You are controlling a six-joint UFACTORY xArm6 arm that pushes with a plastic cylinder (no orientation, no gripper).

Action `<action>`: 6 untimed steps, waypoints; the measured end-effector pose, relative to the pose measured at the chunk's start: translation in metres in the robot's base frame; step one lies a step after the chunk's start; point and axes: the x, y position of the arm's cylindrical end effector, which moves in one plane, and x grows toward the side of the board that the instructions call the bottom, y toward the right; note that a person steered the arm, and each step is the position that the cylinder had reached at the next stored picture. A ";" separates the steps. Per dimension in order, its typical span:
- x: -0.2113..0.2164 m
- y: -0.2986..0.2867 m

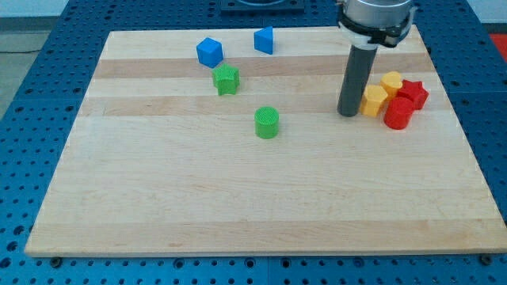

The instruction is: Place green circle left diagonally towards green star

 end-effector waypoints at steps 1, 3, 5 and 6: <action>0.000 0.019; 0.019 0.007; 0.083 -0.056; 0.083 -0.100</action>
